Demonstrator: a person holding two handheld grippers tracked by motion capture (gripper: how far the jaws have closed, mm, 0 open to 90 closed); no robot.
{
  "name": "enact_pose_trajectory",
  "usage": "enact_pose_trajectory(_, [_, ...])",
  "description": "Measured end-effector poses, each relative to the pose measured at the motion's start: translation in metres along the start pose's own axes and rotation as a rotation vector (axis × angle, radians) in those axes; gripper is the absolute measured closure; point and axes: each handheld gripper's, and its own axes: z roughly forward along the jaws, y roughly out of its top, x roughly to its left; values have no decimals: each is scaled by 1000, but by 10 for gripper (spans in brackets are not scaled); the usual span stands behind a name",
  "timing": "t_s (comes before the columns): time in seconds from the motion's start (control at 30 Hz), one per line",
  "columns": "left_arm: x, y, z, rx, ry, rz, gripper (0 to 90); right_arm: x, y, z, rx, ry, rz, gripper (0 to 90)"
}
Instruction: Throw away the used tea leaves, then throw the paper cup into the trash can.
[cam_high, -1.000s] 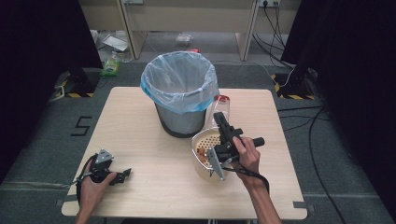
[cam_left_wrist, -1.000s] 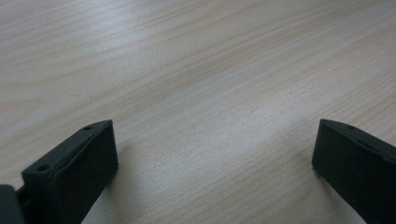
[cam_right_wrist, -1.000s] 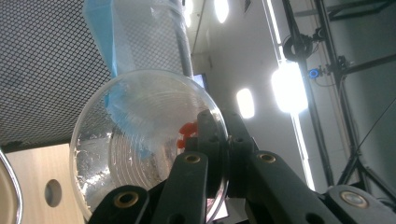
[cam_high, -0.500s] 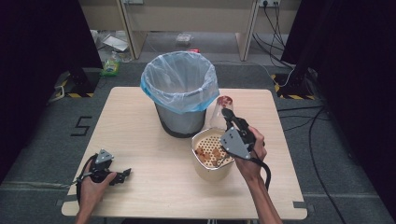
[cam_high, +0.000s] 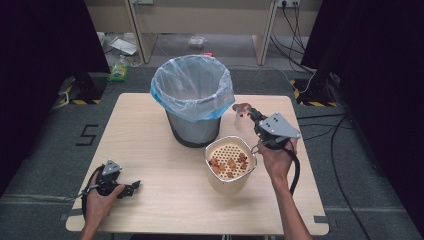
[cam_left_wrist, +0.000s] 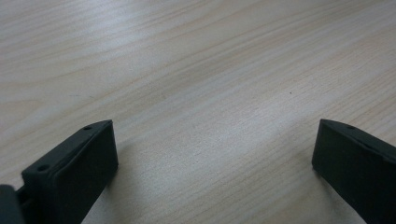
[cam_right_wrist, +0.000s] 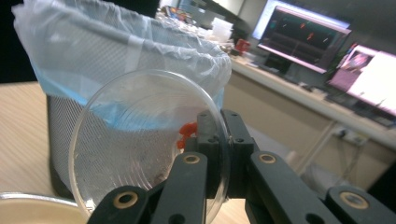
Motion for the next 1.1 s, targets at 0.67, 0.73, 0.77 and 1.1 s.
enact_pose_trajectory(0.67, [0, 0, 0, 1, 0, 1, 0, -51, 47, 14, 13, 41, 148, 880])
enact_pose_trajectory(0.73, [0, 0, 0, 1, 0, 1, 0, -54, 52, 15, 11, 44, 156, 880])
enact_pose_trajectory(0.77, [0, 0, 0, 1, 0, 1, 0, -56, 56, 16, 9, 41, 159, 880])
enact_pose_trajectory(1.1, [0, 0, 0, -1, 0, 0, 0, -67, 94, 25, -38, 33, 151, 879])
